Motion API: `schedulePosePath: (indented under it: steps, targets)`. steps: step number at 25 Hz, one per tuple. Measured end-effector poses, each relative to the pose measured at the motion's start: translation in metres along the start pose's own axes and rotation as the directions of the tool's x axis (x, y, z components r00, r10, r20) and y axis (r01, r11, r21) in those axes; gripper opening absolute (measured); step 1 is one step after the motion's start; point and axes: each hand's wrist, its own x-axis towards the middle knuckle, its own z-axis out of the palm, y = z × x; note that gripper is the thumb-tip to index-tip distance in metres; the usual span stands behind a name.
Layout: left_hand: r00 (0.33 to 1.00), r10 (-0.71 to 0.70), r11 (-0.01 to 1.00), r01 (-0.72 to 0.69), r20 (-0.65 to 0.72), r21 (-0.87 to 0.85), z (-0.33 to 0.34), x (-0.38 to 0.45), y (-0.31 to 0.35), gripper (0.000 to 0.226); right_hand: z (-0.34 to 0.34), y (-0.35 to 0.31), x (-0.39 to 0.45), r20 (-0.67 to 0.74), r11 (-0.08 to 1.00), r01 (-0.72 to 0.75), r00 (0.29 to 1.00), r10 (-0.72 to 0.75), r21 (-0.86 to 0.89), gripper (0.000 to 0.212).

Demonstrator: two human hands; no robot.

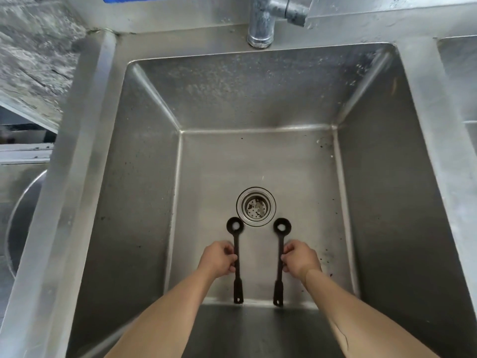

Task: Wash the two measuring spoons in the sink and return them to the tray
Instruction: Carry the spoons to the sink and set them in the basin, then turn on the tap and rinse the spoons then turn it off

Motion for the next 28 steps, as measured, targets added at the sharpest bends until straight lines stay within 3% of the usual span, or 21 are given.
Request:
schedulePosePath:
  steps: [9, 13, 17, 20, 23, 26, 28]
  targets:
    - [0.999, 0.018, 0.999, -0.02, 0.041, 0.048, -0.037, -0.021, 0.018, 0.022, -0.017, -0.008, -0.013, -0.038, 0.985, 0.019, 0.999, -0.026, -0.171, 0.018]
    - [0.986, 0.164, 0.979, -0.161, -0.019, 0.125, -0.114, -0.042, 0.081, 0.024, -0.071, -0.066, -0.034, -0.131, 0.992, 0.111, 0.984, -0.118, -0.058, 0.021]
    - [0.885, 0.447, 0.894, -0.444, -0.131, 0.056, -0.188, -0.077, 0.198, 0.032, -0.152, -0.177, -0.07, -0.36, 0.929, 0.35, 0.888, -0.287, 0.122, 0.037]
    - [0.725, 0.662, 0.75, -0.639, -0.192, 0.171, -0.227, -0.108, 0.287, 0.041, -0.208, -0.252, -0.096, -0.49, 0.844, 0.524, 0.769, -0.411, 0.114, 0.05]
    - [0.599, 0.775, 0.631, -0.714, -0.203, 0.304, -0.246, -0.124, 0.361, 0.066, -0.244, -0.302, -0.111, -0.549, 0.762, 0.647, 0.644, -0.533, 0.02, 0.065]
    - [0.621, 0.772, 0.63, -0.721, -0.134, 0.288, -0.244, -0.128, 0.415, 0.091, -0.258, -0.334, -0.111, -0.56, 0.758, 0.649, 0.606, -0.565, -0.063, 0.069]
    - [0.644, 0.765, 0.615, -0.728, -0.005, 0.302, -0.235, -0.121, 0.434, 0.091, -0.259, -0.349, -0.106, -0.524, 0.794, 0.604, 0.654, -0.545, -0.072, 0.062]
